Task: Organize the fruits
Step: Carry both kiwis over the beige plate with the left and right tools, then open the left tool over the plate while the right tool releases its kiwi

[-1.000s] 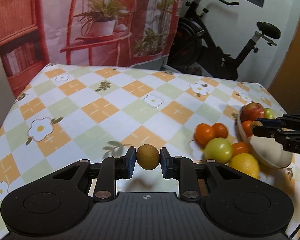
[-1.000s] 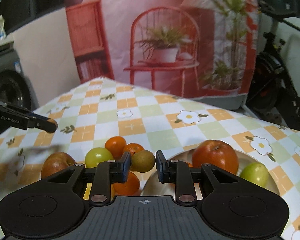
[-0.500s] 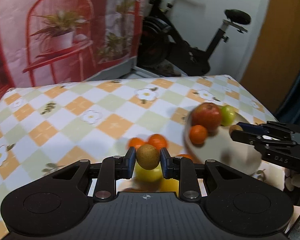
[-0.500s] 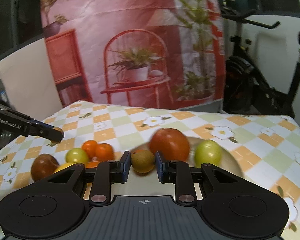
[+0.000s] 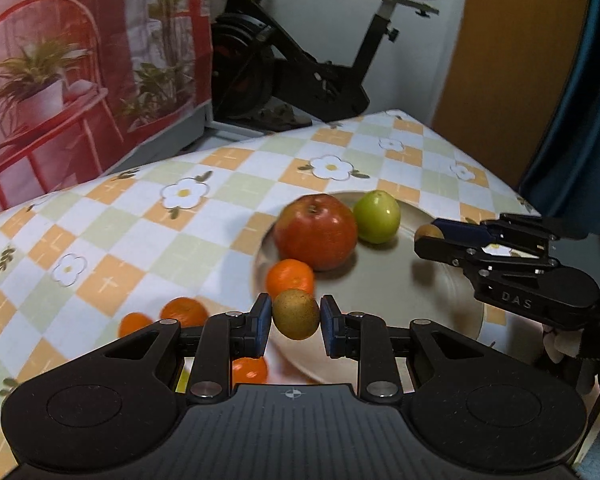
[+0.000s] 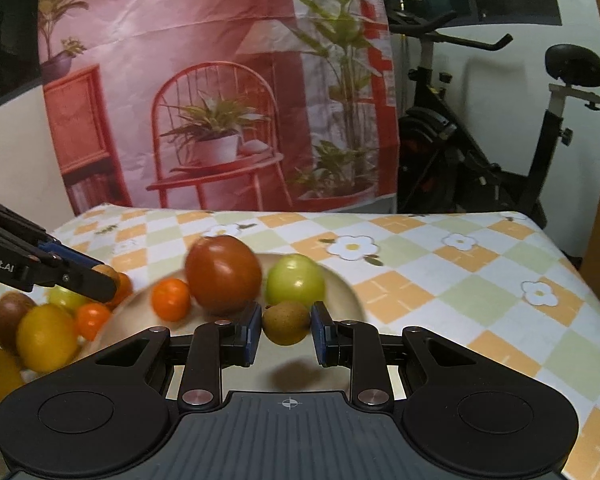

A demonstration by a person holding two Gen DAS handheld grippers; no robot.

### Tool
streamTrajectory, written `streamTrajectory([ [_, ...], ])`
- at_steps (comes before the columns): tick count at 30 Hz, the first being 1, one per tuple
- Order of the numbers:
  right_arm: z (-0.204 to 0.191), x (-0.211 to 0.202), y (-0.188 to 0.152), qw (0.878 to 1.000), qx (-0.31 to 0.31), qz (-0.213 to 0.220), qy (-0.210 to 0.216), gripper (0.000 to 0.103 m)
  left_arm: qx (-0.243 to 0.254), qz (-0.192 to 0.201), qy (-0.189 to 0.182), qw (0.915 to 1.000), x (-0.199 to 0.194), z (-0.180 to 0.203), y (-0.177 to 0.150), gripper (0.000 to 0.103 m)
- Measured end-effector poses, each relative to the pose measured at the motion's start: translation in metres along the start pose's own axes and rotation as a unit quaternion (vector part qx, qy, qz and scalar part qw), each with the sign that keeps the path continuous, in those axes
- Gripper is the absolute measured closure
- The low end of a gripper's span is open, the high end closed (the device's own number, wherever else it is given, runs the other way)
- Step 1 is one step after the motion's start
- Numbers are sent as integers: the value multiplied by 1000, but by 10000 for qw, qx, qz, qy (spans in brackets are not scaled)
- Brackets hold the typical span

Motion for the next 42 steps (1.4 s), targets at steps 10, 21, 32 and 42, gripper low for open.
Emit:
streamTrajectory([
  [10,5,18,1,9999,-80,-84,-92,79,215,-336,21,9992,21,11,-7,75],
  [21,8,28,-6,9989,-68,-369,-278,78,282,-427,181,9985,30,7,-11,75],
  [32,9,28,-5,9989,-56,-363,-278,78,289,-348,228,9987,32,6,-11,75],
  [42,9,28,-5,9990,-44,-355,-279,78,307,-206,393,9985,31,7,-13,74],
])
Point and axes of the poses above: each gripper's, at about its wrist camera, not at the fingertips, and x roughly the way its jaws point, z to its right, y to its top, the point moved 9 cm from there along x, roughly the way its jaws point, and after that the axes turned 1 degree about -x, right-handed, at the moved point
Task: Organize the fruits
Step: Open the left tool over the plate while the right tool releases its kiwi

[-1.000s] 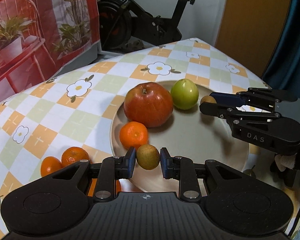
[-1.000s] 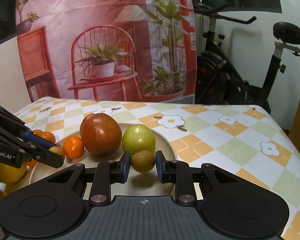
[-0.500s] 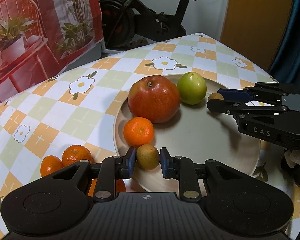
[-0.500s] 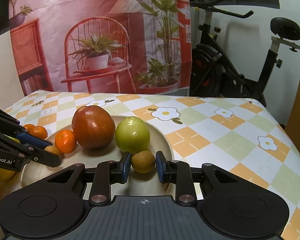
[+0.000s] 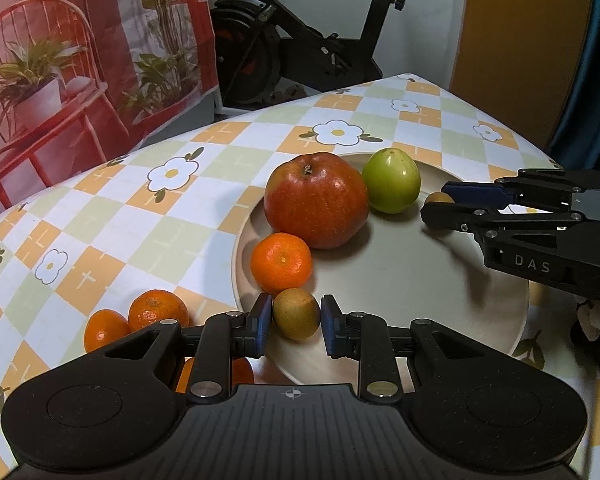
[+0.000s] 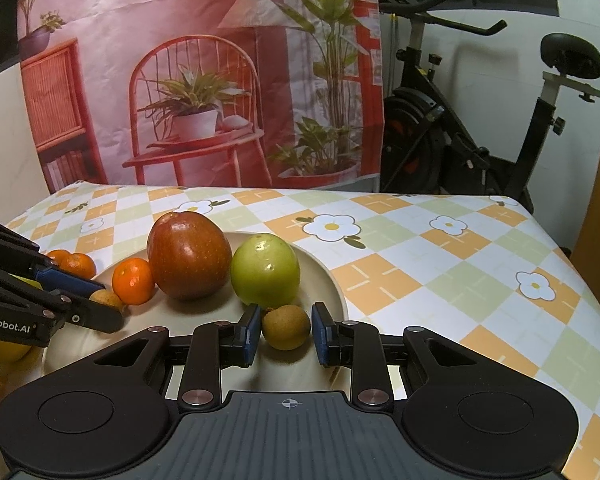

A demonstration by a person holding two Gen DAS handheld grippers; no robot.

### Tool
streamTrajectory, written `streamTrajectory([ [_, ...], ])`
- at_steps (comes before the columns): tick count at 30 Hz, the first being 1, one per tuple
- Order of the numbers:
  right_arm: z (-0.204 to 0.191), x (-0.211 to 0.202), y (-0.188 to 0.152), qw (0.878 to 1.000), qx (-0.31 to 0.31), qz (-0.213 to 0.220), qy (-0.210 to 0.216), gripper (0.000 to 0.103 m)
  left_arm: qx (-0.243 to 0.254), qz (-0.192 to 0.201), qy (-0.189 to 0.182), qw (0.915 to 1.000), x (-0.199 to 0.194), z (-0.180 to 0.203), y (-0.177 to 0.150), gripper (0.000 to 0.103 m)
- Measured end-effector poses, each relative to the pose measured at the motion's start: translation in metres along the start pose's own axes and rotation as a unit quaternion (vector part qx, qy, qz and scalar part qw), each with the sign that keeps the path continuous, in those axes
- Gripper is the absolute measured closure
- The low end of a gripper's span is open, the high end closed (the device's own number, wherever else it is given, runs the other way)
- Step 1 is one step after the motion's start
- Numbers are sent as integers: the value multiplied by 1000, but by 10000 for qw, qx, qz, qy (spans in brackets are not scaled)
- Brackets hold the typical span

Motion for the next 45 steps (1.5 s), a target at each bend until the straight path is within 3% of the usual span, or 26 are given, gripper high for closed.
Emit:
streamTrajectory([
  [8,1,-1,0,10000,19,19,-72,74,-157,13,50,9999,0,-1,0,74],
  [25,3,-4,0,9998,-25,54,-213,77,-265,24,16,9996,0,-1,0,74],
  [30,2,-4,1,9998,-10,92,-151,71,-305,52,-88,9995,-3,1,1,61],
  [33,5,-12,3,9995,60,324,-30,64,-297,150,-99,9994,-9,4,3,60],
  [39,10,-24,8,9977,187,641,62,60,-672,346,-265,9968,-30,-2,3,60],
  [45,7,-26,9,9978,410,520,102,61,-1158,509,-157,9918,-62,-37,-5,60],
])
Point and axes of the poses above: each gripper's, at about its wrist camera, not at the fingertips, and x roughly the way its jaws point, z to its right, y to its top, the point moved 9 cm from there along x, roughly the way its jaws point, and after that the axes turned 1 degree about -x, right-handed, at the moved point
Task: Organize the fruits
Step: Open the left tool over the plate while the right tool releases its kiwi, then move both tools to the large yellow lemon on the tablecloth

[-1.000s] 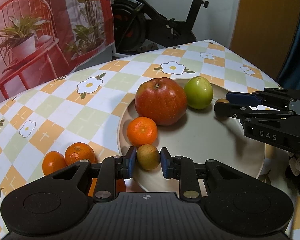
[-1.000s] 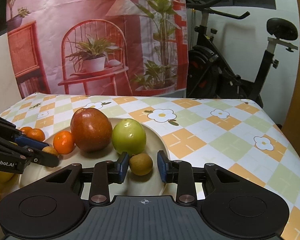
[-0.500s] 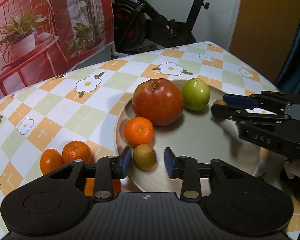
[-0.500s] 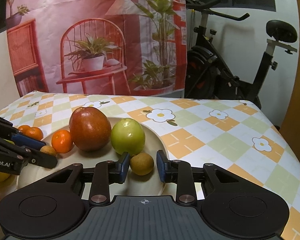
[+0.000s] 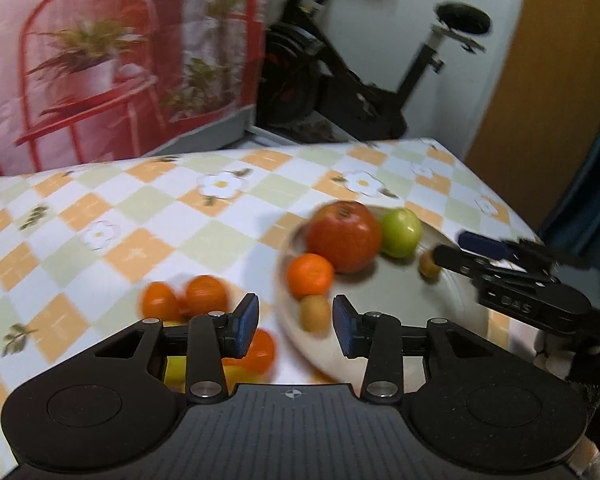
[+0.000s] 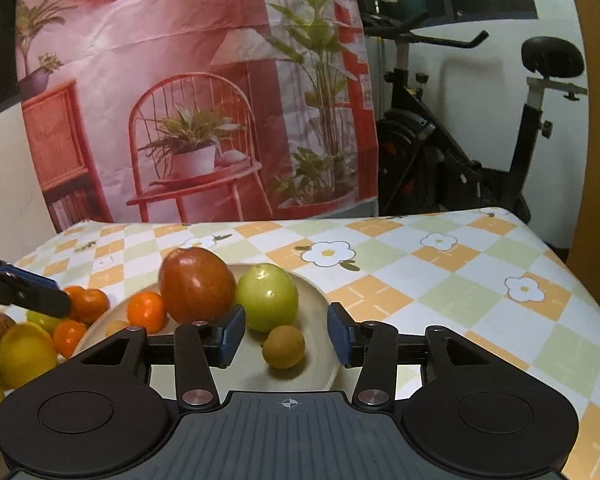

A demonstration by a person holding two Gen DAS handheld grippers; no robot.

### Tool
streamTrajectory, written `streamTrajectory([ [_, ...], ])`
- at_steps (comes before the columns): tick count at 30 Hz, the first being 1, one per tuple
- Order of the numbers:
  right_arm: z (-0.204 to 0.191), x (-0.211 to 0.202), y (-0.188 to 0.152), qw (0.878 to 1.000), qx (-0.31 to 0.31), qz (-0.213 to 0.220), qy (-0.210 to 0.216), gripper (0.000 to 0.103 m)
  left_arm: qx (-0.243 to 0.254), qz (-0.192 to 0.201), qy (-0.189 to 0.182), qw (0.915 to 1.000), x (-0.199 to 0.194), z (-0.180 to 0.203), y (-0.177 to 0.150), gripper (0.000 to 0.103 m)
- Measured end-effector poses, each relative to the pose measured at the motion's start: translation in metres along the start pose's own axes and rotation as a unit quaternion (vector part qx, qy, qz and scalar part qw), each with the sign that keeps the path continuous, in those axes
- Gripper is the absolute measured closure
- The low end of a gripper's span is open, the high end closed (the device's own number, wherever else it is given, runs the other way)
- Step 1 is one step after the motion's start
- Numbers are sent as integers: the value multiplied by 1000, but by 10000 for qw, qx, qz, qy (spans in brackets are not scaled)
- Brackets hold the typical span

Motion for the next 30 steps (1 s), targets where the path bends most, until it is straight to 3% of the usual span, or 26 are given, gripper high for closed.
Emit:
streamTrajectory([
  [11,-45,-23,3,9987,430,-86,276,59,-701,110,425,9966,-42,-70,-9,60],
  [25,-146,-33,-22,9933,-61,-709,908,54,-1106,197,352,9931,-70,-106,-44,60],
  [30,-168,-37,-27,9906,-170,-857,1057,43,-1166,218,300,9925,-74,-107,-54,60],
])
Point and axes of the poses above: each gripper's, at about its wrist camera, not at the fingertips, and x roughly the way its jaws point, z to its right, y to its top, the point moved 9 cm from there along x, roughly the way its jaws point, and after that the axes turned 1 degree about -x, right-handed, at the moved point
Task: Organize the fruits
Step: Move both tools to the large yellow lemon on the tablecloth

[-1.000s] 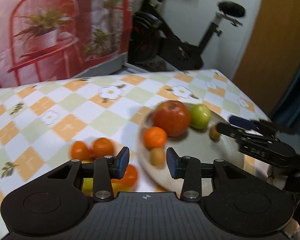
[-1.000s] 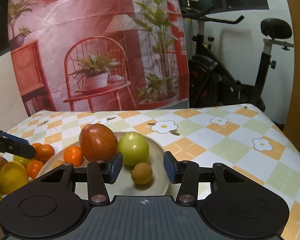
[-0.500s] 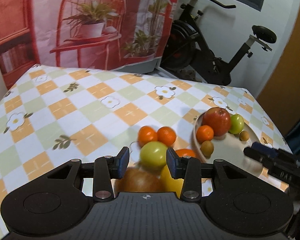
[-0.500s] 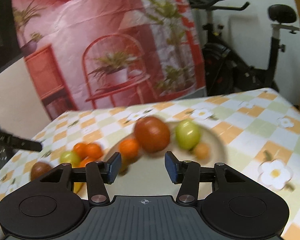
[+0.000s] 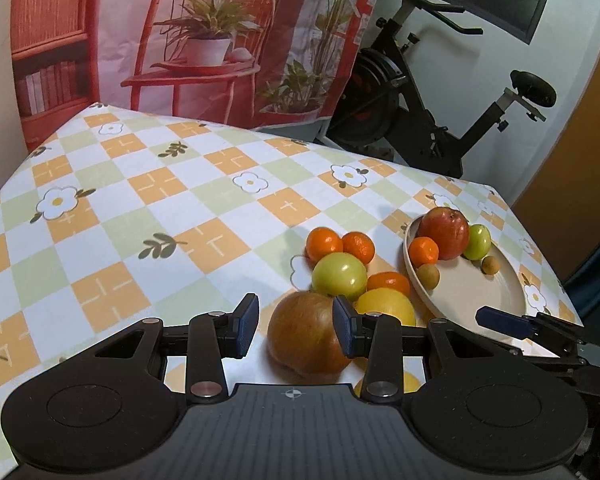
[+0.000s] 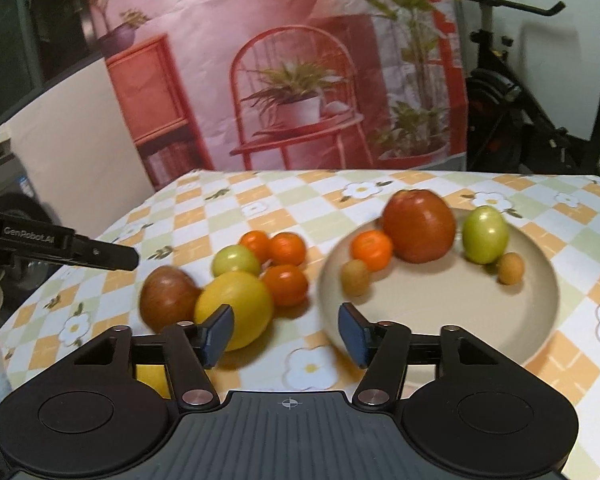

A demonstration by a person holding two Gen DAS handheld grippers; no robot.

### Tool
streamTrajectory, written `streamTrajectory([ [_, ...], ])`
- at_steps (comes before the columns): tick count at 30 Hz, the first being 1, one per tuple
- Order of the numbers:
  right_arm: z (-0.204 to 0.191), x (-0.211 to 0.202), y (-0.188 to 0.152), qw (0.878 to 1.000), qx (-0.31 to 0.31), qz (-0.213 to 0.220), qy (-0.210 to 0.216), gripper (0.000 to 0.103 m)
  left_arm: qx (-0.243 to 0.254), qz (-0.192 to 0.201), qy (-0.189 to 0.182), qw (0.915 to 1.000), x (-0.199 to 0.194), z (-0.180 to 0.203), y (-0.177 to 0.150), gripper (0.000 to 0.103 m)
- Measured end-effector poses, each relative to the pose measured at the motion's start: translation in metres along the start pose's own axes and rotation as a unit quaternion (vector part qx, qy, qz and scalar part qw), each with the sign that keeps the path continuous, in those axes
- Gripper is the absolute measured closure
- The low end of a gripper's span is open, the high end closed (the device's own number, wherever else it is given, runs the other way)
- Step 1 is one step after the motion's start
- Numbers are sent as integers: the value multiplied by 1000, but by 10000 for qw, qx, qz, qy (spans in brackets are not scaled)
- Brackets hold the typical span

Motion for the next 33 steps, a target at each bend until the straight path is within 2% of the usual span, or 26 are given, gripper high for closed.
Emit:
streamTrajectory([
  [1,-3,0,-1,10000,-30,-37,39,42,-10,-9,-13,10000,0,-1,-3,60],
  [3,-11,1,-4,9998,-93,-131,102,33,-25,-31,-42,10000,-1,-1,-9,60],
  [7,-27,3,-9,9991,-200,-258,279,31,-68,-46,-130,9999,-3,-2,-17,60],
  [11,-41,3,-12,9982,-297,-321,404,23,-107,-36,-219,9997,-6,-3,-20,60],
  [22,-59,27,-27,9933,-362,-900,622,20,-139,-1,-255,9996,-11,-5,-21,60],
  [33,-63,50,-40,9899,-637,-1218,361,5,-64,-42,-276,9996,-9,-1,-25,60],
])
Point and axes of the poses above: each gripper's, at about its wrist camera, not at the fingertips, and x roughly the way its jaws point, z to its right, y to its top, the point moved 9 cm from there along x, roughly the way its jaws point, and after that the axes turned 1 degree about -x, right-handed, at the moved point
